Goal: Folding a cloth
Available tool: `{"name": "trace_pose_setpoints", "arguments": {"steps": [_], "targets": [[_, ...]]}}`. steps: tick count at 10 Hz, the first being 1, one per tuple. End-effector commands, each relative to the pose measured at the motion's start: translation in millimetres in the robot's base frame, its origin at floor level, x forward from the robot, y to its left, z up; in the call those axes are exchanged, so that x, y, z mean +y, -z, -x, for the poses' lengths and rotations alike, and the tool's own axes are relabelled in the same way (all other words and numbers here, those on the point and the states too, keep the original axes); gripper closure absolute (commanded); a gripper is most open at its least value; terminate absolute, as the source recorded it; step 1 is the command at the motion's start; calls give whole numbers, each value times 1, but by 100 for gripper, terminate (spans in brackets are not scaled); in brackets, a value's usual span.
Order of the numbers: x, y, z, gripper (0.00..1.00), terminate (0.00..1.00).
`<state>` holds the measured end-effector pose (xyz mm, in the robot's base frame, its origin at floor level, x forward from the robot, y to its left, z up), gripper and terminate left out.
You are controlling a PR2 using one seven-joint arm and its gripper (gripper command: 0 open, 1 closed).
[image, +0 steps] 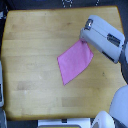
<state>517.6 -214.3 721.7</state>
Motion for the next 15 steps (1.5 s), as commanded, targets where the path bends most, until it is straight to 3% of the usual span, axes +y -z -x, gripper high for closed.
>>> {"name": "trace_pose_setpoints", "arguments": {"steps": [1,5,10,12,13,14,15], "targets": [[-7,-12,3,100,0],[6,-41,-2,100,0],[29,-98,11,100,0],[46,-122,37,100,0],[61,-128,60,100,0],[89,-122,79,100,0],[100,-119,83,100,0]]}}
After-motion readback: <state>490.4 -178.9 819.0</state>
